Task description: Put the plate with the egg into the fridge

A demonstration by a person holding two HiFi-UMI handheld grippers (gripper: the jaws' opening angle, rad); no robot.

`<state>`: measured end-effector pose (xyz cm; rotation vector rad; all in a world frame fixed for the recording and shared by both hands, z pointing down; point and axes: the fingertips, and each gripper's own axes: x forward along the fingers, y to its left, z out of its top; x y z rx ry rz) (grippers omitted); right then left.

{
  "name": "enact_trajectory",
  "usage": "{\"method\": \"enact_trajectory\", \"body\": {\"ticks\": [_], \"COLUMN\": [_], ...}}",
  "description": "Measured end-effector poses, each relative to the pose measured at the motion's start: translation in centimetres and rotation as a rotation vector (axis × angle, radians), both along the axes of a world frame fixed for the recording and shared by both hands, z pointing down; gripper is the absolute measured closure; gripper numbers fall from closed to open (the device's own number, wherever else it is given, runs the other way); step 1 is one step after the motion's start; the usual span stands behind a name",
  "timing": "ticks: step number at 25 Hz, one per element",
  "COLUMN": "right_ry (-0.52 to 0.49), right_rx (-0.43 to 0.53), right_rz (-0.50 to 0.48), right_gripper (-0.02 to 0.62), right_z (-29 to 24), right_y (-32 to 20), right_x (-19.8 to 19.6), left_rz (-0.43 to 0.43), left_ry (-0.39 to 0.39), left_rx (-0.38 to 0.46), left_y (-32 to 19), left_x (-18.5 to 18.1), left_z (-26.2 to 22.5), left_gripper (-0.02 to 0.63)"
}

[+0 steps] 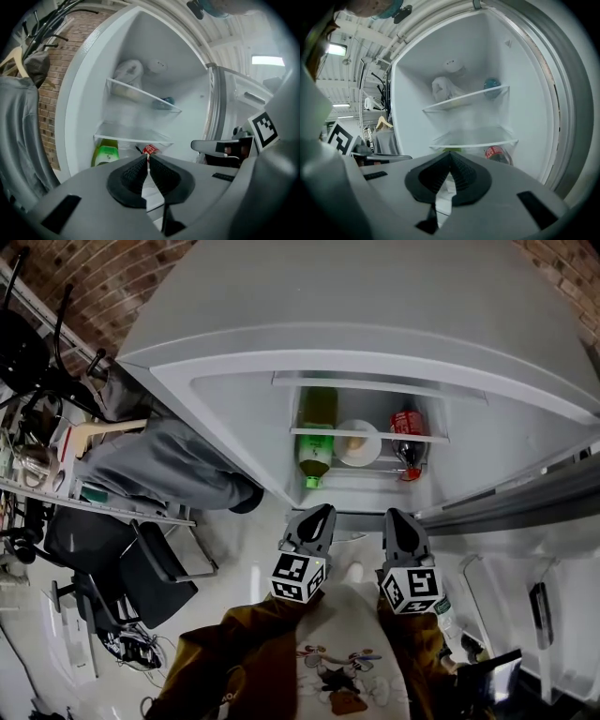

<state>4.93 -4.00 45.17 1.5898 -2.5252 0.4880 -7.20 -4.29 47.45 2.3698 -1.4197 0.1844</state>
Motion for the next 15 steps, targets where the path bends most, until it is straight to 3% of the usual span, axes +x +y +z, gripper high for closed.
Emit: {"method": "enact_trajectory", "body": {"ticks": [4,10,15], "right_ry": [-0.023,0.073,0.064], "right_rx": [0.015,0.043,0.034], "right_rz": [-0.038,-0.087,-0.102], "right_gripper": [0.589,0.589,0.589], "right_z": [-1.4,-1.5,-1.2], "right_y": [0.7,1.7,1.5], "right_x": [-0.3,-1.2,-1.8], "left_rz": [0.009,0.057,0.063], "left_ry": [0.020,0.024,0.032], "left_rx": [-0.004,0.003,-0.002], "left_y": [1.1,1.9,1.8], "left_x": [0.4,1.2,1.2], "left_z": [-0.4,-1.1,-1.1], "left_gripper": [0.598,0.598,0.598]}}
